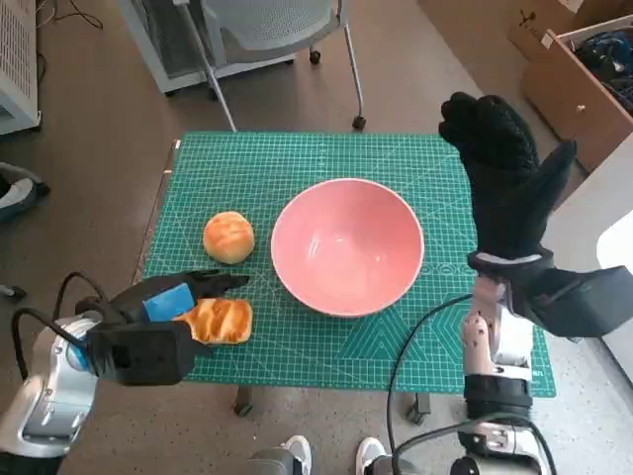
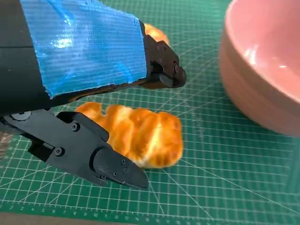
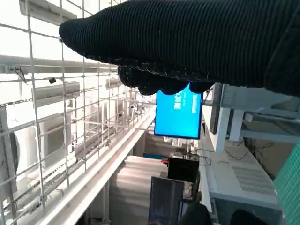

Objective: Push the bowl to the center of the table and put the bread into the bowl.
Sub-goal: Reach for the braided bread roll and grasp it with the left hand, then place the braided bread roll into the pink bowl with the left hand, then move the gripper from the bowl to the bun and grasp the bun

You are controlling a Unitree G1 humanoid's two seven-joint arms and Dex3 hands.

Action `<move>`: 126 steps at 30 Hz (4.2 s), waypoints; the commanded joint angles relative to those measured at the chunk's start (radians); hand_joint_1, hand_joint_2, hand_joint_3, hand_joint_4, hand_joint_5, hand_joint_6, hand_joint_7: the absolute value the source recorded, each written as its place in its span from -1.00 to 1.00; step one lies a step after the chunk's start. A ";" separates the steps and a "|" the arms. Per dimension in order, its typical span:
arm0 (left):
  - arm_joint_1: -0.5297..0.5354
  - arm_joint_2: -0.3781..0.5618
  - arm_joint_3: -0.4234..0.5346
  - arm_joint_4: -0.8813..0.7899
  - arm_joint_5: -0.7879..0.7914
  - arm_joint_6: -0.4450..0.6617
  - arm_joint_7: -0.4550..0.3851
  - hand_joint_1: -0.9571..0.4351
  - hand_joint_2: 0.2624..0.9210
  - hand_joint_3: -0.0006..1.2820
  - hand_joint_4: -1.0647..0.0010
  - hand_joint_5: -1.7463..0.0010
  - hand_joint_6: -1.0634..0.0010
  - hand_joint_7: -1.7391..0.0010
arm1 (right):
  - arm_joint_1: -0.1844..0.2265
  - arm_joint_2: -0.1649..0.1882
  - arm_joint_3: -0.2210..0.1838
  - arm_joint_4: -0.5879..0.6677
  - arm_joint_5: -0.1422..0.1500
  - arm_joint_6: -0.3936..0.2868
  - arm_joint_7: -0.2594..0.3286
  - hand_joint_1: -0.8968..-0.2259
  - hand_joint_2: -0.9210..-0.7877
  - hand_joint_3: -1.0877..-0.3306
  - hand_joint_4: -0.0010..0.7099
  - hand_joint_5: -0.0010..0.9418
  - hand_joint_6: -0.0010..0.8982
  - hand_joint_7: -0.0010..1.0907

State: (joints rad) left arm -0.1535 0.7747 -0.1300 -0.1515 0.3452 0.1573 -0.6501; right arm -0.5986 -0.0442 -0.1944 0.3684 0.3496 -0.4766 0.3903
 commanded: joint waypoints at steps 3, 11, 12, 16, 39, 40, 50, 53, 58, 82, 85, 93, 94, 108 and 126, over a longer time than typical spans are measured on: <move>-0.023 -0.037 -0.039 0.054 0.040 0.025 0.030 0.17 0.58 -0.99 0.45 0.98 0.25 0.96 | 0.036 -0.018 0.001 -0.017 -0.001 0.017 0.002 0.19 -1.00 0.31 -0.11 -0.99 -0.65 -0.10; -0.025 -0.062 -0.062 0.088 0.120 0.010 0.122 0.40 0.84 -0.93 -0.11 0.49 -0.16 0.44 | 0.042 -0.035 -0.001 -0.030 -0.003 0.015 -0.002 0.16 -1.00 0.31 -0.12 -0.99 -0.65 -0.11; -0.022 -0.063 -0.063 0.090 0.132 0.003 0.138 0.40 0.87 -0.91 -0.13 0.32 -0.14 0.27 | 0.043 -0.038 -0.002 -0.035 -0.003 0.018 -0.004 0.16 -1.00 0.31 -0.12 -1.00 -0.65 -0.11; -0.014 -0.062 -0.058 0.087 0.149 -0.020 0.173 0.38 0.97 -0.88 -0.28 -0.24 -0.11 -0.19 | 0.047 -0.046 -0.003 -0.059 -0.005 0.030 -0.013 0.16 -1.00 0.30 -0.13 -1.00 -0.65 -0.11; -0.122 -0.083 0.100 -0.152 -0.020 0.013 0.115 0.38 1.00 -0.91 -0.34 -0.34 -0.18 -0.30 | 0.056 -0.134 -0.027 -0.205 -0.001 0.167 -0.055 0.21 -1.00 0.29 -0.09 -0.99 -0.66 -0.04; -0.139 -0.091 0.103 -0.162 -0.023 0.015 0.122 0.38 1.00 -0.91 -0.34 -0.34 -0.19 -0.30 | 0.055 -0.137 -0.030 -0.206 0.000 0.172 -0.055 0.20 -1.00 0.30 -0.09 -0.99 -0.66 -0.03; -0.329 -0.191 0.058 -0.147 -0.003 -0.019 0.195 0.38 0.97 -0.96 -0.41 -0.26 -0.30 -0.26 | 0.048 -0.150 -0.041 -0.199 -0.004 0.187 -0.062 0.16 -1.00 0.34 -0.09 -0.99 -0.69 -0.02; -0.387 -0.235 0.020 -0.145 0.016 -0.016 0.213 0.38 0.97 -0.96 -0.39 -0.31 -0.33 -0.21 | 0.050 -0.151 -0.045 -0.198 -0.001 0.188 -0.061 0.18 -1.00 0.34 -0.08 -0.99 -0.69 -0.01; -0.470 -0.301 -0.062 -0.098 0.048 -0.040 0.227 0.38 0.96 -0.95 -0.37 -0.32 -0.36 -0.20 | 0.064 -0.149 -0.049 -0.205 0.012 0.188 -0.055 0.19 -1.00 0.36 -0.09 -0.99 -0.68 -0.01; -0.617 -0.390 -0.229 0.293 0.060 -0.058 0.023 0.04 0.64 -0.79 0.93 0.89 0.83 0.48 | 0.109 -0.144 -0.071 -0.233 0.066 0.186 -0.037 0.18 -1.00 0.39 -0.07 -0.98 -0.65 0.00; -0.610 -0.380 -0.225 0.277 0.066 -0.053 0.013 -0.05 0.64 -0.86 0.98 0.97 0.88 0.61 | 0.111 -0.141 -0.069 -0.237 0.064 0.186 -0.040 0.18 -1.00 0.39 -0.07 -0.98 -0.65 0.00; -0.565 -0.339 -0.168 0.338 0.007 -0.233 0.080 -0.30 0.73 -0.91 1.00 1.00 0.89 0.69 | 0.115 -0.132 -0.060 -0.249 0.057 0.191 -0.048 0.19 -1.00 0.40 -0.06 -0.99 -0.65 -0.02; -0.561 -0.333 -0.155 0.351 -0.009 -0.260 0.083 -0.32 0.74 -0.91 1.00 1.00 0.89 0.69 | 0.116 -0.132 -0.059 -0.250 0.057 0.192 -0.047 0.19 -1.00 0.40 -0.07 -0.99 -0.65 -0.02; -0.494 -0.217 0.062 0.402 -0.206 -0.435 0.080 -0.40 0.88 -0.94 1.00 1.00 0.82 0.70 | 0.116 -0.131 -0.046 -0.256 0.049 0.213 -0.048 0.17 -1.00 0.39 -0.09 -1.00 -0.68 -0.04; -0.413 -0.064 0.178 0.314 -0.165 -0.219 0.103 -0.05 0.78 -0.99 1.00 1.00 0.91 0.50 | 0.104 -0.147 -0.048 -0.240 0.070 0.239 -0.016 0.15 -1.00 0.38 -0.11 -1.00 -0.72 -0.03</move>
State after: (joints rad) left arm -0.5860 0.6942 0.0585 0.1343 0.1613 -0.0875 -0.5423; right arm -0.5018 -0.1842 -0.2385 0.1112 0.4012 -0.2556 0.3608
